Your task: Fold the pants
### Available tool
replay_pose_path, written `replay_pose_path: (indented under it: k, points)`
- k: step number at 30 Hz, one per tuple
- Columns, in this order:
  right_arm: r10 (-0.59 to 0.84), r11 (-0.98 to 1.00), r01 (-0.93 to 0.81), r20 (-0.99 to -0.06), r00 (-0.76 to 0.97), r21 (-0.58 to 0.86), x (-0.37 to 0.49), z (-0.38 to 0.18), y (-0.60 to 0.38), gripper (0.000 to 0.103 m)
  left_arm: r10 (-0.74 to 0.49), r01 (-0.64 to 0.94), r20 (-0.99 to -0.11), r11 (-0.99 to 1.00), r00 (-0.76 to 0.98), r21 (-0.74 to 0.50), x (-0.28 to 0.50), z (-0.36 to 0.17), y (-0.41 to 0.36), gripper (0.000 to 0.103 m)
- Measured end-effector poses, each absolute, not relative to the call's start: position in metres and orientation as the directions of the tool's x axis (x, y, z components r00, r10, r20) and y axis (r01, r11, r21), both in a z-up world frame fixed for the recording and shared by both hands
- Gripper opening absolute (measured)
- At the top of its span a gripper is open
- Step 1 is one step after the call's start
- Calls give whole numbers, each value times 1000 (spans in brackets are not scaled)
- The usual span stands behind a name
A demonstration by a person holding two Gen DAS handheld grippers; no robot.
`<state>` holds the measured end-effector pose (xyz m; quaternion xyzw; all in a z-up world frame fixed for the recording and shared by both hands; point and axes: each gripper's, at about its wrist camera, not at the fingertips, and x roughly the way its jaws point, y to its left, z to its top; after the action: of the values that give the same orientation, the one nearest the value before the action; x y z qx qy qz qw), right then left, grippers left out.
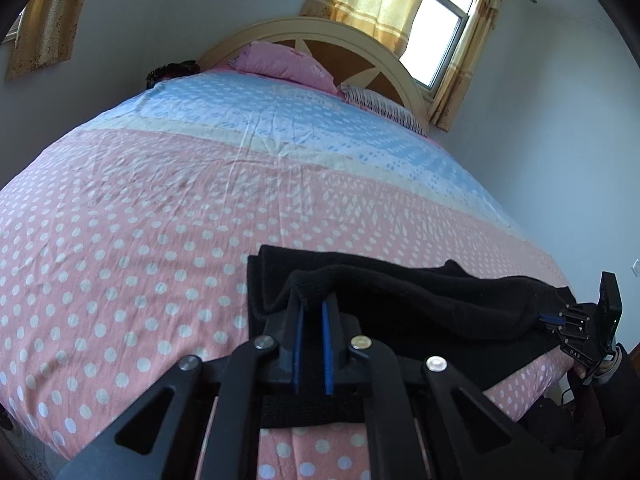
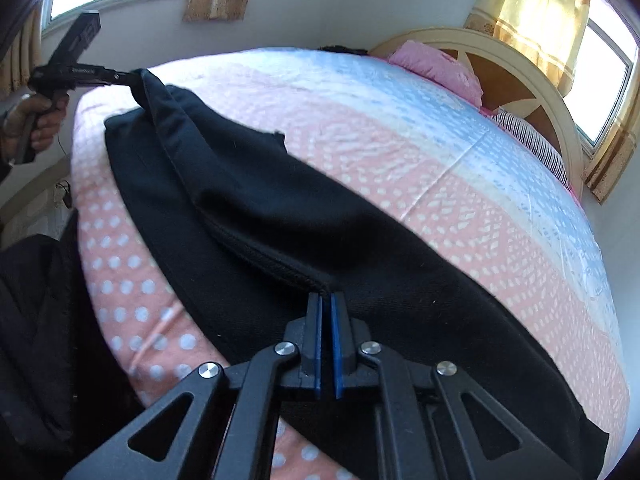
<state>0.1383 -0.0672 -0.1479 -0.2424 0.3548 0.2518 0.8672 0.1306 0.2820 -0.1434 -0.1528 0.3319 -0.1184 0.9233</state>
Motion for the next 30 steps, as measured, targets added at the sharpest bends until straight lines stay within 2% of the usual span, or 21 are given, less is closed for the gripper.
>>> replay_pose_path:
  k: [5, 10, 13, 19, 20, 23, 25, 28, 30]
  points:
    - [295, 754, -622, -738, 607, -210, 113, -136, -80, 3, -359, 149, -530, 905, 768, -398, 114, -136, 290, 8]
    - [230, 743, -621, -778, 585, -248, 112, -175, -71, 3, -340, 123, -592, 919, 731, -375, 109, -160, 287, 8]
    - [235, 748, -617, -770, 593, -247, 110, -174, -71, 4, -331, 99, -629, 922, 704, -375, 106, -174, 291, 8]
    - [250, 750, -622, -775, 580, -223, 108, -174, -75, 7, -301, 99, -660, 940, 688, -326, 98, -178, 295, 18]
    - [250, 752, -621, -774, 581, -223, 108, -174, -76, 7, -287, 92, -669, 946, 685, -312, 97, -178, 297, 25]
    - [253, 759, -615, -773, 582, -215, 108, -173, -78, 8, -246, 57, -677, 956, 693, -288, 92, -178, 307, 31]
    - [246, 760, -610, -769, 590, -225, 109, -172, -79, 13, -203, 9, -678, 960, 706, -278, 88, -177, 319, 31]
    - [236, 763, -602, -766, 598, -234, 108, -170, -81, 28, -157, -58, -674, 957, 722, -285, 83, -175, 338, 29]
    - [243, 767, -601, -765, 597, -226, 108, -168, -85, 28, -148, -67, -651, 954, 744, -293, 79, -169, 343, 28]
